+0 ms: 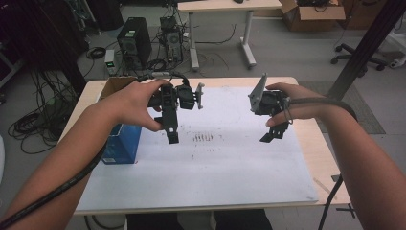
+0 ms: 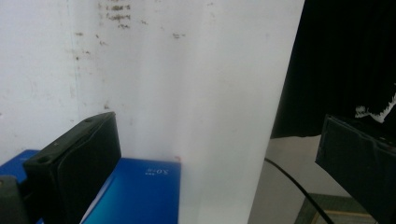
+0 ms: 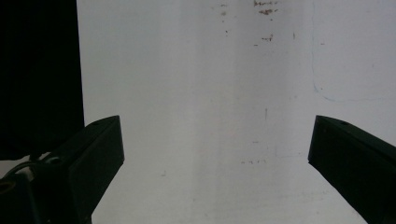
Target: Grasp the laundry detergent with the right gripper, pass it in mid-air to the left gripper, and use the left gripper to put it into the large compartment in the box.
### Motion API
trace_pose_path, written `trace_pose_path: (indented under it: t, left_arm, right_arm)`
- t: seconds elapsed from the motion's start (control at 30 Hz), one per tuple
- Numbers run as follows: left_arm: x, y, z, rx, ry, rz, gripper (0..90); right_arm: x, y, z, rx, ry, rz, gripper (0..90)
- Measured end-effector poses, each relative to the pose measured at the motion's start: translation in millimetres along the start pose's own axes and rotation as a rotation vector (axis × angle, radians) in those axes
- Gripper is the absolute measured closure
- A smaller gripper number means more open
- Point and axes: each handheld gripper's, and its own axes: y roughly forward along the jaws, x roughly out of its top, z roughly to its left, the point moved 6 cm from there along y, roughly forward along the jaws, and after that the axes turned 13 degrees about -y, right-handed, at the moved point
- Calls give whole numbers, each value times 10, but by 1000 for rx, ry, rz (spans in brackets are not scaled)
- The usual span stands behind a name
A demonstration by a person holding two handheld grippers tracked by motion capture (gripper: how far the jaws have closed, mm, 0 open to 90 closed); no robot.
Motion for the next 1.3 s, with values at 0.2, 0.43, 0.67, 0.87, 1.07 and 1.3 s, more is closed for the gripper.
trace_pose_path:
  t: [0.2, 0.43, 0.67, 0.87, 1.07, 1.3]
  left_arm:
    - [36, 12, 33, -16, 16, 1, 2]
    - [88, 25, 51, -18, 26, 4, 2]
    - [151, 5, 22, -50, 60, -16, 2]
    - [182, -18, 35, -48, 62, -25, 1]
    - [224, 9, 60, -53, 65, -25, 2]
    - [264, 66, 63, -57, 64, -23, 2]
  right_arm:
    - [5, 11, -64, 21, 4, 15, 35]
    - [23, 63, -49, 47, 0, 30, 38]
    - [14, 57, -27, 58, 0, 34, 36]
    - [-3, 61, -36, 59, 10, 38, 38]
    - [3, 59, -63, 60, 2, 33, 37]
    - [-9, 73, -67, 51, 3, 25, 38]
